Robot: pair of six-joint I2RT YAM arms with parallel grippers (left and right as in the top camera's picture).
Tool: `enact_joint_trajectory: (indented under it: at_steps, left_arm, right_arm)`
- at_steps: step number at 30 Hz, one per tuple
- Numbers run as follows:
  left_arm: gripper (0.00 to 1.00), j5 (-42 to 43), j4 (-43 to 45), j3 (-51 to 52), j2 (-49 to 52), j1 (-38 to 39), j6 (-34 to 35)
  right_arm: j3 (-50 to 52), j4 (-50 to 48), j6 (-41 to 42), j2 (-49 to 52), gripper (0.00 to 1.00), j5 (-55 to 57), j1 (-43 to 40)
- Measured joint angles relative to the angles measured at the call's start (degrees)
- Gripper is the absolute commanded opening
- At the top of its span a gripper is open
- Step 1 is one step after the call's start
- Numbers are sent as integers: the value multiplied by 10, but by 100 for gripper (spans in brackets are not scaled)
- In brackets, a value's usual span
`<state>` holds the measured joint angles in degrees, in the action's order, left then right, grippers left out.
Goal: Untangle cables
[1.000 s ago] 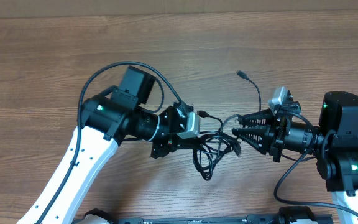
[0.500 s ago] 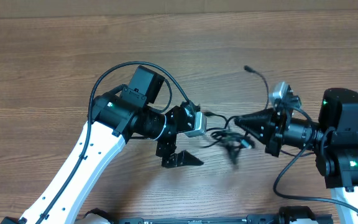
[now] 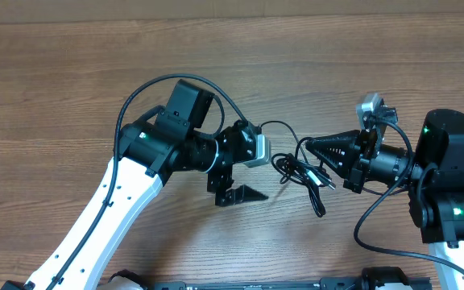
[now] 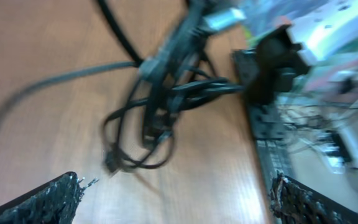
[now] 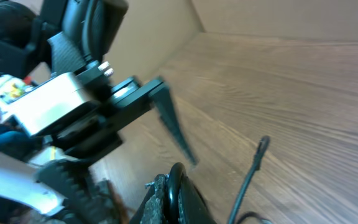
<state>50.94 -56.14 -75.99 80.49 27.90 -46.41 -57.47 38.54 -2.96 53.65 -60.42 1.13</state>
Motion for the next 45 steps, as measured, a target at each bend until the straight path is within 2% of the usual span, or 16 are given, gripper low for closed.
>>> enact_joint_trajectory:
  at_steps: [6,13,17,23,29,30,31,32,33,34,35,45]
  left_arm:
    - [100,-47,53,0,0,0,0]
    - [100,-66,69,0,0,0,0]
    - [100,-30,73,0,0,2,0]
    - [100,81,74,0,0,8,0]
    - [99,106,73,0,3,41,0]
    - [96,106,73,0,7,47,0]
    - [82,106,73,0,9,50,0]
    - [60,105,70,0,13,51,0]
    - [33,104,68,0,15,51,2]
    - [14,103,66,0,17,51,0]
    - [4,101,66,0,17,51,0]
    - [4,99,64,0,17,51,-2]
  right_arm:
    - [0,-1,2,0,4,-57,0]
    - [0,-2,4,0,4,-123,0]
    - [0,-3,4,0,4,-148,0]
    - [0,-4,4,0,4,-157,0]
    - [0,-3,4,0,4,-160,0]
    - [0,-4,4,0,4,-161,0]
    - [0,-4,4,0,4,-161,0]
    - [0,-4,4,0,4,-161,0]
    - [0,-4,4,0,4,-161,0]
    - [0,-4,4,0,4,-161,0]
    - [0,-6,4,0,4,-161,0]
    - [0,-20,6,0,4,-152,0]
